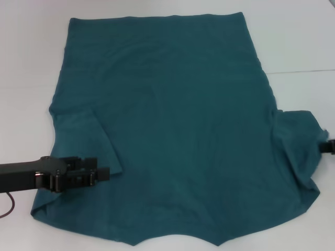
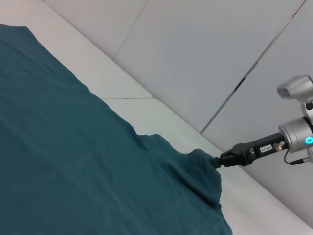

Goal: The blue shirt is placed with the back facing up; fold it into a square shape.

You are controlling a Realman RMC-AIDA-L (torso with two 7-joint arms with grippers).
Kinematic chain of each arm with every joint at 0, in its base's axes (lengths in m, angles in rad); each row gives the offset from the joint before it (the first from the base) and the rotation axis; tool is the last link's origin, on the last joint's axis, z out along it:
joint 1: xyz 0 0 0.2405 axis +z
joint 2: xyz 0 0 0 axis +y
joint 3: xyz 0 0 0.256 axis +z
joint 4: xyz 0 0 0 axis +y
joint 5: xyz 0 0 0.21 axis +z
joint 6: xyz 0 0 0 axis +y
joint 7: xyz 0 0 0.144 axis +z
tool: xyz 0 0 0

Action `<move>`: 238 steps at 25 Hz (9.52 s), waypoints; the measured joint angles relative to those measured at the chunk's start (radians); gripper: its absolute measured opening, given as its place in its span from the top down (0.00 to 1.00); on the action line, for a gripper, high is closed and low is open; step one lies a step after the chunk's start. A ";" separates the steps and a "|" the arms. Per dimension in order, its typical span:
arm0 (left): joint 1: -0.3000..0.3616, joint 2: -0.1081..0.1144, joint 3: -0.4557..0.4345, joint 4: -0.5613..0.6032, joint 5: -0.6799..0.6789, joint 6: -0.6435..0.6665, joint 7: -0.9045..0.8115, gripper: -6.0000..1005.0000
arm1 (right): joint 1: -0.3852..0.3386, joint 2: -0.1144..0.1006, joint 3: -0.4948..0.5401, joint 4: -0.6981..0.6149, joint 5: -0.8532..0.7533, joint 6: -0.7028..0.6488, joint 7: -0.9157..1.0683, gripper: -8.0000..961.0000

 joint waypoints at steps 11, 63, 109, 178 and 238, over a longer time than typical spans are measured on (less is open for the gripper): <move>0.011 -0.001 -0.006 0.000 -0.002 0.001 0.003 0.31 | -0.016 0.005 -0.303 -0.106 0.115 0.003 0.029 0.95; 0.089 -0.006 -0.096 0.121 0.016 -0.034 -0.034 0.32 | -0.038 -0.012 -0.012 -0.062 0.492 -0.279 -0.356 0.24; 0.097 -0.013 -0.084 0.084 0.021 -0.075 -0.034 0.33 | 0.135 0.001 -0.485 0.242 0.315 0.106 -0.205 0.99; 0.002 -0.055 -0.028 0.219 0.539 -0.229 -0.441 0.35 | 0.049 -0.002 -0.311 0.011 0.404 -0.293 -0.333 0.43; -0.047 -0.095 0.034 0.204 0.537 -0.223 -0.447 0.95 | 0.051 -0.008 -0.272 -0.042 0.315 -0.263 -0.161 0.42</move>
